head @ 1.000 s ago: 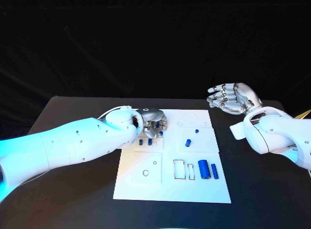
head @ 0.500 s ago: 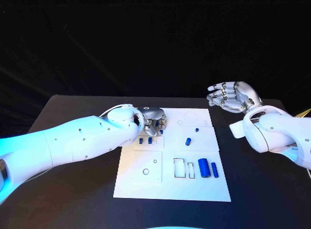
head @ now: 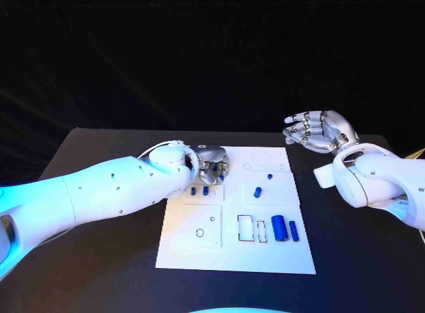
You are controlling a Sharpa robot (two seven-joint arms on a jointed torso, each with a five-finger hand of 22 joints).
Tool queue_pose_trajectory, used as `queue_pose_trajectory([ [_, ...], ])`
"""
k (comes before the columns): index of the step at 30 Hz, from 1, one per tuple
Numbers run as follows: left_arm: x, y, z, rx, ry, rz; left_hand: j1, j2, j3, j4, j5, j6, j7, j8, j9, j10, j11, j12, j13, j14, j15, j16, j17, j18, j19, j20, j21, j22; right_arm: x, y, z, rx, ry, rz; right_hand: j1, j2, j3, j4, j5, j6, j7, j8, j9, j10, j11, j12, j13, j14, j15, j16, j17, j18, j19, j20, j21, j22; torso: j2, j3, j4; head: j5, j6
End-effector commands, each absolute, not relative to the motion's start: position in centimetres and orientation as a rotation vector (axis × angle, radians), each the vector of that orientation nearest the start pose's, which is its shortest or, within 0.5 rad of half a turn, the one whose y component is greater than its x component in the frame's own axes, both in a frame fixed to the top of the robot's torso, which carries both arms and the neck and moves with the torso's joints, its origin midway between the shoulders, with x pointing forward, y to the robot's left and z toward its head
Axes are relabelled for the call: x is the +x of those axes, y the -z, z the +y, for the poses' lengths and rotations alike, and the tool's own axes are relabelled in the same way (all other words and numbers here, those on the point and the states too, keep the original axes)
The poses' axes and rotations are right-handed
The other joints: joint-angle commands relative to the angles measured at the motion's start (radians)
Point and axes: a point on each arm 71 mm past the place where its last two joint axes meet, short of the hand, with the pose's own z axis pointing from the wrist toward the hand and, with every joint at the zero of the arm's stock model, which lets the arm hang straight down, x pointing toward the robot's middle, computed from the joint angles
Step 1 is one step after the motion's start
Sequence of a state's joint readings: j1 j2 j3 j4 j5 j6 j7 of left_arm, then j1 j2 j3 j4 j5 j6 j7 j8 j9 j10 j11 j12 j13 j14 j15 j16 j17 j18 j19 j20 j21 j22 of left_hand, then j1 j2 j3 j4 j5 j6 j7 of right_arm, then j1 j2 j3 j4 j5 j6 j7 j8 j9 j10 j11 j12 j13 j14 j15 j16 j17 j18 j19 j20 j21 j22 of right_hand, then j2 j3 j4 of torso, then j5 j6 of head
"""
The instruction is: Assemble the parts on the task board
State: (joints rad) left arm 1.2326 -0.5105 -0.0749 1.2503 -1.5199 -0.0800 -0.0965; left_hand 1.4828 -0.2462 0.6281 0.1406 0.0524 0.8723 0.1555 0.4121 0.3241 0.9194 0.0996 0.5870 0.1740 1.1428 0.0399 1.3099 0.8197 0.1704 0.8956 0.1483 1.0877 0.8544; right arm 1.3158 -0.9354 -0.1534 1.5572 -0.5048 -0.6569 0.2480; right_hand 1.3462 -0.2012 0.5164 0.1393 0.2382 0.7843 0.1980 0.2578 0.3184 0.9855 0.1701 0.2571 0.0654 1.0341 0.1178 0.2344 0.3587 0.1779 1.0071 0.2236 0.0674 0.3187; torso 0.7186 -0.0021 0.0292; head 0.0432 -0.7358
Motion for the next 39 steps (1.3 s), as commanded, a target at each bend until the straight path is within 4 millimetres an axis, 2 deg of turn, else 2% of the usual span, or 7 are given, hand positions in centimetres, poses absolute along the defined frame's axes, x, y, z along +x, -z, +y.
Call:
queue_pose_trajectory([
  [1, 51.8, 21.2, 9.7, 0.42, 0.633, 1.871, -0.007, 0.008, 0.006, -0.006, -0.001, 0.01, -0.001, -0.006, -0.002, 0.012, 0.0, -0.002, -0.001, 0.014, -0.002, 0.011, 0.01, -0.001, 0.012, -0.002, 0.013, 0.012, 48.9, 15.3, -25.6, 0.669, -1.03, 1.376, -0.012, 0.002, 0.001, -0.007, 0.004, -0.007, 0.041, -0.006, -0.001, -0.001, 0.005, -0.004, -0.001, -0.002, 0.005, -0.004, -0.001, 0.005, 0.0, 0.006, -0.005, -0.001, -0.001, 0.0, -0.0006, 0.002, -0.001],
  [13, 52.0, 21.4, 9.9, 0.417, 0.626, 1.876, -0.012, 0.018, 0.013, -0.02, -0.001, 0.039, -0.005, -0.006, -0.001, 0.038, -0.008, -0.011, -0.003, 0.05, -0.008, 0.043, 0.052, -0.009, 0.048, -0.008, 0.052, 0.06, 48.9, 15.3, -25.5, 0.673, -1.026, 1.38, -0.012, 0.004, 0.002, -0.008, 0.005, -0.006, 0.042, -0.006, -0.002, -0.002, 0.005, -0.004, -0.001, -0.001, 0.005, -0.005, -0.002, 0.005, 0.0, 0.006, -0.005, -0.004, 0.0, -0.0001, -0.001, 0.003, -0.002],
  [18, 52.2, 21.3, 10.2, 0.379, 0.647, 1.862, -0.009, 0.036, 0.025, -0.04, -0.002, 0.066, -0.009, -0.013, 0.0, 0.076, -0.017, -0.032, -0.006, 0.088, -0.017, 0.066, 0.094, -0.017, 0.082, -0.017, 0.087, 0.102, 48.9, 15.3, -25.5, 0.673, -1.026, 1.38, -0.012, 0.005, 0.002, -0.008, 0.005, -0.006, 0.042, -0.006, -0.002, -0.002, 0.005, -0.004, -0.001, 0.0, 0.006, -0.006, -0.003, 0.005, 0.0, 0.006, -0.004, -0.006, 0.0, -0.0001, -0.0011, 0.004, -0.001],
  [30, 51.9, 20.5, 10.7, 0.291, 0.737, 1.826, -0.016, 0.041, 0.026, -0.054, -0.001, 0.081, -0.009, -0.025, 0.002, 0.1, -0.017, -0.065, -0.013, 0.111, -0.019, 0.079, 0.118, -0.024, 0.111, -0.02, 0.115, 0.137, 49.0, 15.3, -25.6, 0.671, -1.024, 1.378, -0.012, 0.005, 0.002, -0.008, 0.005, -0.006, 0.043, -0.006, -0.002, -0.002, 0.006, -0.005, -0.001, 0.0, 0.006, -0.007, -0.003, 0.005, 0.0, 0.006, -0.004, -0.007, -0.002, -0.0013, -0.0005, 0.005, 0.003],
  [36, 51.4, 19.6, 11.1, 0.252, 0.781, 1.802, -0.022, 0.039, 0.025, -0.056, -0.001, 0.081, -0.007, -0.032, 0.001, 0.103, -0.015, -0.078, -0.015, 0.115, -0.017, 0.082, 0.12, -0.025, 0.114, -0.02, 0.119, 0.142, 49.0, 15.4, -25.8, 0.673, -1.02, 1.378, -0.013, 0.006, 0.003, -0.009, 0.006, -0.005, 0.044, -0.006, -0.002, -0.002, 0.006, -0.005, -0.001, 0.0, 0.006, -0.008, -0.004, 0.005, 0.0, 0.006, -0.004, -0.009, -0.007, -0.0013, 0.0041, 0.002, 0.002],
  [39, 51.2, 19.0, 11.5, 0.222, 0.799, 1.804, -0.022, 0.039, 0.025, -0.056, -0.001, 0.081, -0.007, -0.032, 0.001, 0.103, -0.015, -0.078, -0.015, 0.115, -0.017, 0.082, 0.12, -0.025, 0.114, -0.02, 0.119, 0.142, 49.0, 15.4, -25.8, 0.673, -1.019, 1.377, -0.013, 0.006, 0.003, -0.009, 0.006, -0.005, 0.044, -0.006, -0.002, -0.002, 0.006, -0.005, -0.001, 0.0, 0.006, -0.008, -0.004, 0.005, 0.0, 0.006, -0.004, -0.009, -0.009, -0.0025, 0.006, 0.004, 0.011],
])
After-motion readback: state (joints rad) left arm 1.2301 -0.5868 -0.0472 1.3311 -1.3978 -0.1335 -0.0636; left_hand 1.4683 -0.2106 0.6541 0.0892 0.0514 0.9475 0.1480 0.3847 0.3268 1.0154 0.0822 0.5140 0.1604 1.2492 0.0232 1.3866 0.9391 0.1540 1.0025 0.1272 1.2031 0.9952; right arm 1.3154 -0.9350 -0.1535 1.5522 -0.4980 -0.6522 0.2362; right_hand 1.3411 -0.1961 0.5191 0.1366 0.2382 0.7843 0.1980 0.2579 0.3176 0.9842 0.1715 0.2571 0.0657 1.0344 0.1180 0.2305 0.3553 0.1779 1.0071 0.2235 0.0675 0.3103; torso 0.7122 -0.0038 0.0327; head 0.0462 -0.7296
